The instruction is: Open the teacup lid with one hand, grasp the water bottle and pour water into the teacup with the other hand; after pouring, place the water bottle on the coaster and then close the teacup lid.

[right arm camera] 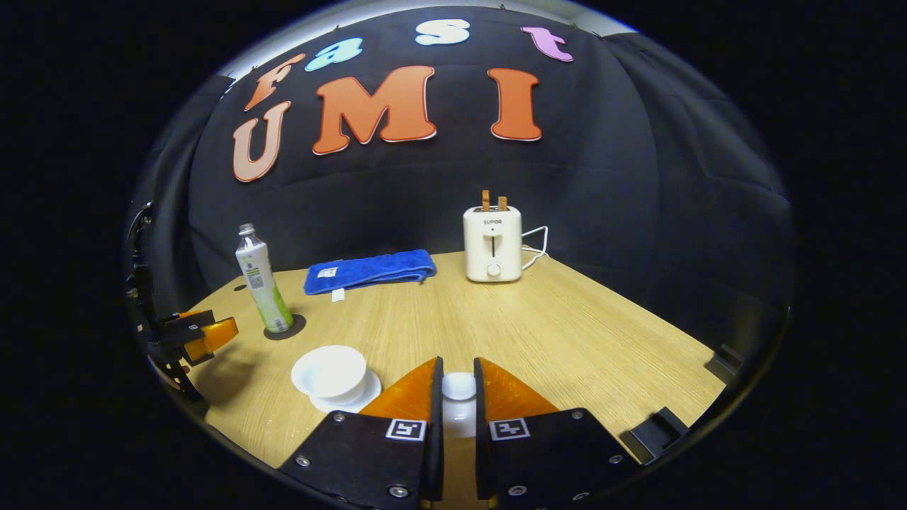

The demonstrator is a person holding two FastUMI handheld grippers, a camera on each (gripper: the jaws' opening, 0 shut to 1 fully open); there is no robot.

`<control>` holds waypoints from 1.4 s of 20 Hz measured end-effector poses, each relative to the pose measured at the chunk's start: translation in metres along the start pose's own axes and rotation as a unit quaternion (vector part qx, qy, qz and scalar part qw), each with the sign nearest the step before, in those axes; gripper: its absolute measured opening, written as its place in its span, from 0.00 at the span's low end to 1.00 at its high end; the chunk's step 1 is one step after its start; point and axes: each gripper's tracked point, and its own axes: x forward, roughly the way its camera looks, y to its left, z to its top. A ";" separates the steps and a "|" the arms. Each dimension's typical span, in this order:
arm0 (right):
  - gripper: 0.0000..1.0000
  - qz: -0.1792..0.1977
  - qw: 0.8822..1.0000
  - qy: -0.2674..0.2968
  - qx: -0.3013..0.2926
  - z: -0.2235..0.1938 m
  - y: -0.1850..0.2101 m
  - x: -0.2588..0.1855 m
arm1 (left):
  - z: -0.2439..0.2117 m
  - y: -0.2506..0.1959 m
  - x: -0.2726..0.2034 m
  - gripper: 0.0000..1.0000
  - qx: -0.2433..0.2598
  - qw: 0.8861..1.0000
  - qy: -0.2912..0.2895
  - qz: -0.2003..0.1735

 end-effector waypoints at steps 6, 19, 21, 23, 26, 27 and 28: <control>0.18 0.065 0.998 -0.018 -0.014 0.017 0.059 0.011 | 0.007 0.040 -0.042 1.00 -0.011 0.999 -0.026 0.039; 0.18 0.113 0.992 -0.006 -0.055 -0.004 0.122 0.040 | -0.004 0.070 -0.058 1.00 -0.027 0.998 -0.020 0.059; 0.19 0.112 0.992 -0.003 -0.056 -0.006 0.122 0.042 | -0.006 0.072 -0.058 1.00 -0.029 0.998 -0.018 0.061; 0.19 0.111 0.992 0.001 -0.060 -0.010 0.123 0.044 | -0.007 0.072 -0.059 1.00 -0.029 0.998 -0.016 0.062; 0.21 0.116 0.991 0.004 -0.063 -0.015 0.123 0.043 | -0.007 0.072 -0.059 1.00 -0.028 0.998 -0.015 0.062; 0.23 0.114 0.991 0.005 -0.065 -0.016 0.122 0.045 | -0.006 0.072 -0.060 1.00 -0.027 0.998 -0.016 0.063; 0.24 0.112 0.991 0.005 -0.067 -0.017 0.121 0.044 | -0.005 0.073 -0.061 1.00 -0.025 0.998 -0.017 0.063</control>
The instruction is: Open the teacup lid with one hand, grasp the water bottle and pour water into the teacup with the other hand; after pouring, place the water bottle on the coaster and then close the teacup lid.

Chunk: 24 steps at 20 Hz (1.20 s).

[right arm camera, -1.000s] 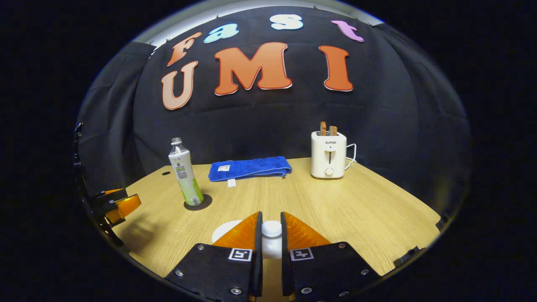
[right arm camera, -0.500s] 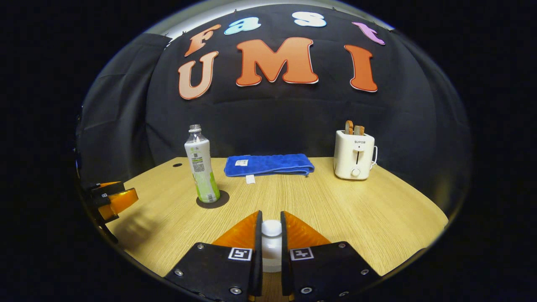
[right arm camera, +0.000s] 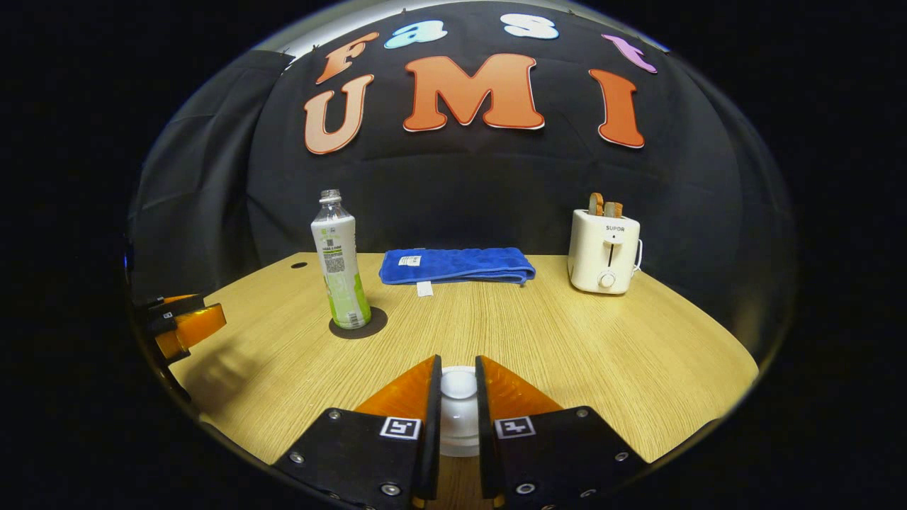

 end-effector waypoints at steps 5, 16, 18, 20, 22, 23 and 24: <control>0.43 -0.002 1.000 -0.012 0.008 0.009 -0.004 -0.009 | 0.005 -0.001 -0.002 1.00 0.000 1.000 -0.005 0.002; 0.97 -0.070 0.996 -0.060 0.007 0.037 -0.080 -0.069 | 0.038 -0.019 -0.017 1.00 -0.009 0.999 -0.035 -0.003; 0.97 -0.074 0.995 -0.066 0.019 0.037 -0.091 -0.077 | 0.050 -0.025 -0.023 1.00 -0.008 0.999 -0.047 -0.003; 0.96 -0.081 0.994 -0.069 0.030 0.035 -0.102 -0.085 | 0.059 -0.030 -0.026 1.00 -0.005 0.998 -0.058 -0.005; 0.97 -0.092 0.993 -0.074 0.031 0.034 -0.115 -0.093 | 0.064 -0.038 -0.026 1.00 -0.001 0.998 -0.063 -0.012; 0.97 -0.096 0.992 -0.076 0.032 0.034 -0.121 -0.097 | 0.066 -0.043 -0.024 1.00 0.003 0.998 -0.067 -0.016; 0.97 -0.101 0.991 -0.079 0.036 0.033 -0.127 -0.100 | 0.068 -0.049 -0.024 1.00 0.008 0.997 -0.069 -0.020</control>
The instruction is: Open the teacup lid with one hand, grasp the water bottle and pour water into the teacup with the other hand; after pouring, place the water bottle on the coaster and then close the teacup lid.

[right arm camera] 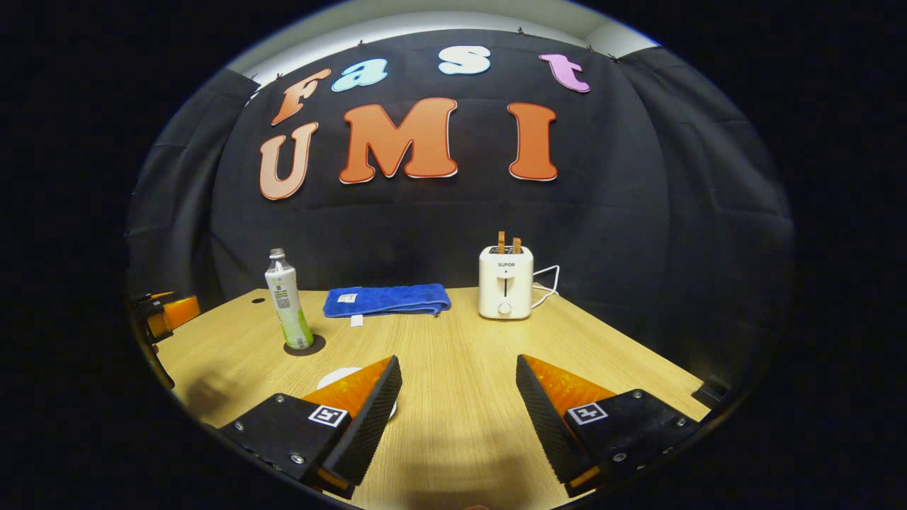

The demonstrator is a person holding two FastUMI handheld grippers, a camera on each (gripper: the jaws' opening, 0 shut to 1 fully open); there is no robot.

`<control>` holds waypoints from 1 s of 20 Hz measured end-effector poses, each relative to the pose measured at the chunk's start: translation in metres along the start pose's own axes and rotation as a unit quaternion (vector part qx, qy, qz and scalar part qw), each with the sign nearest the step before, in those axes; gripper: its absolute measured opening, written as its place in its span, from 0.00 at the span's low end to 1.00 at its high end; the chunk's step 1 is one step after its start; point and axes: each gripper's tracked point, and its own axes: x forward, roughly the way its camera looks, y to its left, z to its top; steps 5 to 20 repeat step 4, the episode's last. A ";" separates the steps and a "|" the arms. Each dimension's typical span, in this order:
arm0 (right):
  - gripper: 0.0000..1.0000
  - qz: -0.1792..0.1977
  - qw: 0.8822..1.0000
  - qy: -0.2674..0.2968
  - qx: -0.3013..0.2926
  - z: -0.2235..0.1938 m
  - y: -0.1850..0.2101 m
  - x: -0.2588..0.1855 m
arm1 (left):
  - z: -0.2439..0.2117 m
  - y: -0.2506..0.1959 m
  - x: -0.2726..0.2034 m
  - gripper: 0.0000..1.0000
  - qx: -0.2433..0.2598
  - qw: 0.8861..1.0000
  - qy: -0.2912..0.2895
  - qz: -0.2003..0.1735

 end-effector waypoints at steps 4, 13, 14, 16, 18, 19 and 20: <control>0.97 -0.019 1.000 -0.007 0.013 0.001 -0.025 -0.006 | 0.004 -0.023 0.003 1.00 0.004 1.000 -0.010 -0.016; 0.97 -0.019 1.000 -0.007 0.013 0.001 -0.025 -0.006 | 0.004 -0.023 0.003 1.00 0.004 1.000 -0.010 -0.016; 0.97 -0.019 1.000 -0.007 0.013 0.001 -0.025 -0.006 | 0.004 -0.023 0.003 1.00 0.004 1.000 -0.010 -0.016; 0.97 -0.019 1.000 -0.007 0.013 0.001 -0.025 -0.006 | 0.004 -0.023 0.003 1.00 0.004 1.000 -0.010 -0.016; 0.97 -0.019 1.000 -0.007 0.013 0.001 -0.025 -0.006 | 0.004 -0.023 0.003 1.00 0.004 1.000 -0.010 -0.016; 0.97 -0.019 1.000 -0.007 0.013 0.001 -0.025 -0.006 | 0.004 -0.023 0.003 1.00 0.004 1.000 -0.010 -0.016; 0.97 -0.019 1.000 -0.007 0.013 0.001 -0.025 -0.006 | 0.004 -0.023 0.003 1.00 0.004 1.000 -0.010 -0.016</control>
